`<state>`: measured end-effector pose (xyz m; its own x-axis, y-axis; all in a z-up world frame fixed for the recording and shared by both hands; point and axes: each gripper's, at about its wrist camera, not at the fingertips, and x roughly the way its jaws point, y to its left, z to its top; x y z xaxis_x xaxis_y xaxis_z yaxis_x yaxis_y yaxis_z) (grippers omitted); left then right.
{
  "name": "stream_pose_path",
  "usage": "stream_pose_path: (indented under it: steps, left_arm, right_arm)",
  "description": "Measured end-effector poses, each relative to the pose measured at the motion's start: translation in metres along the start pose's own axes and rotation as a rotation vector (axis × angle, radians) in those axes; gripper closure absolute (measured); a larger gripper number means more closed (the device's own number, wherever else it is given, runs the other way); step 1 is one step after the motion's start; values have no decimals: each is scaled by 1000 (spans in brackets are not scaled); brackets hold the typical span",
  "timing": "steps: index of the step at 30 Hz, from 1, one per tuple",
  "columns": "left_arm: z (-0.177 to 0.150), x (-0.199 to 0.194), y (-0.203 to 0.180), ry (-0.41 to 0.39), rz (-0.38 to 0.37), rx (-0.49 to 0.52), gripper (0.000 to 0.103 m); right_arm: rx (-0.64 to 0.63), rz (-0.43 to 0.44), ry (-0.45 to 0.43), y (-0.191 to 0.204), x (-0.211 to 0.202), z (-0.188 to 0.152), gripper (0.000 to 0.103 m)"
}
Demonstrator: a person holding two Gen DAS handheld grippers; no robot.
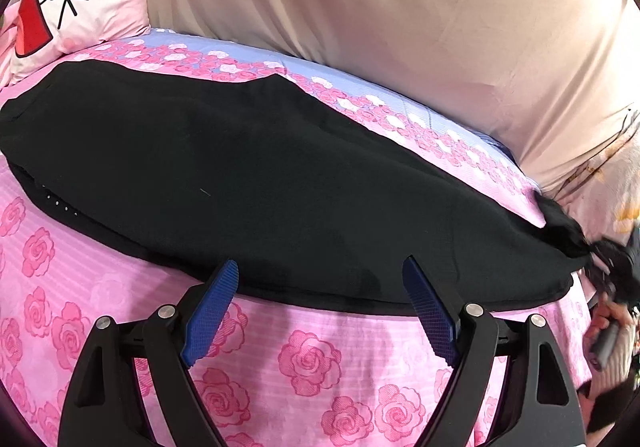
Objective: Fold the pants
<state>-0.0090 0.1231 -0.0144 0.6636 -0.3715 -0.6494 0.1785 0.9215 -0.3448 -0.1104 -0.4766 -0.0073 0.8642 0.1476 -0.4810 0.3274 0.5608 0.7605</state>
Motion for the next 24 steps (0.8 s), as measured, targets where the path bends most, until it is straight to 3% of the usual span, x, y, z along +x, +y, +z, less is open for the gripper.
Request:
stream_pose_path:
  steps: [3, 4, 5, 7, 12, 14, 15, 16, 17, 18, 21, 24]
  left_arm:
    - [1, 5, -2, 17, 0, 9, 22]
    - [1, 6, -3, 23, 1, 13, 22]
    - [1, 8, -4, 30, 2, 19, 22]
    - [1, 9, -5, 35, 9, 28, 22]
    - [0, 8, -3, 31, 9, 23, 22]
    - [0, 7, -2, 30, 4, 20, 22]
    - [0, 7, -2, 28, 3, 19, 22]
    - [0, 6, -1, 24, 1, 17, 22]
    - [0, 5, -1, 20, -1, 14, 22]
    - [0, 4, 0, 14, -8, 10, 22]
    - [-1, 0, 2, 1, -27, 1, 22]
    - [0, 0, 3, 4, -46, -6, 22]
  right_arm:
    - [77, -75, 5, -43, -17, 4, 83]
    - [86, -109, 5, -49, -22, 3, 74]
    - [101, -123, 1, -56, -29, 1, 55]
    - [124, -123, -37, -63, -41, -1, 36]
    - [109, -86, 9, -58, -23, 6, 31]
    - [72, -98, 8, -49, -12, 11, 22]
    - [59, -105, 6, -46, -6, 14, 22]
    - [45, -104, 10, -43, 0, 17, 39]
    - [38, -111, 26, -41, 8, 20, 70]
    - [33, -119, 35, -39, 14, 23, 79]
    - [-70, -90, -4, 11, 9, 19, 86]
    - [-296, 29, -4, 110, 3, -5, 92]
